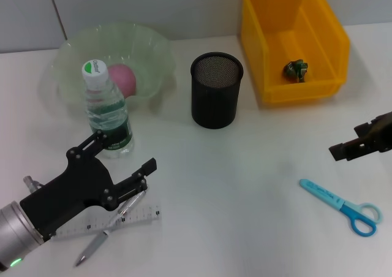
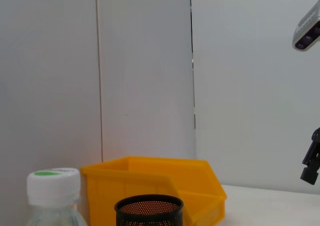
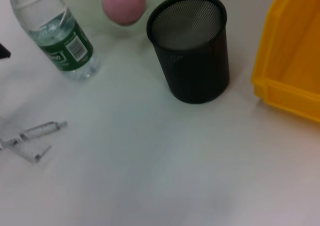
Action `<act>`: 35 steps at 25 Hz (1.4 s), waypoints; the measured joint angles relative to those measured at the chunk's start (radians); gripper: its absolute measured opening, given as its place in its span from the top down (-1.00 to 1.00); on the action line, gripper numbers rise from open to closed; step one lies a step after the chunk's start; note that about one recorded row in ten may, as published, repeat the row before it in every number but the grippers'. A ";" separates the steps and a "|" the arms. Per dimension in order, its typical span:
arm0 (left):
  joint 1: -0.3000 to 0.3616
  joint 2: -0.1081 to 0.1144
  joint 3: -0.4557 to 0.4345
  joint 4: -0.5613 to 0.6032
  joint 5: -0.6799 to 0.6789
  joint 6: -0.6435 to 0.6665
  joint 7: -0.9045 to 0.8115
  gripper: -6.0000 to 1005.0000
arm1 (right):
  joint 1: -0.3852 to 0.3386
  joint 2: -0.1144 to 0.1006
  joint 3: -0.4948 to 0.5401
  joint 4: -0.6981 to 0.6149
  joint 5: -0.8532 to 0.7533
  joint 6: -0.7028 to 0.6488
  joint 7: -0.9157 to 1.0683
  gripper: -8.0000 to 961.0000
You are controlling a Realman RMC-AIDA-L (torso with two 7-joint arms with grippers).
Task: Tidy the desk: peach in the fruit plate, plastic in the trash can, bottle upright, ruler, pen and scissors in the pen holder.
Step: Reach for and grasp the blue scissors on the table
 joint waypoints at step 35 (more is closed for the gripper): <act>-0.009 -0.005 0.024 -0.040 -0.083 0.021 -0.017 -0.59 | 0.012 -0.023 -0.242 -0.192 -0.052 -0.133 -1.052 -0.72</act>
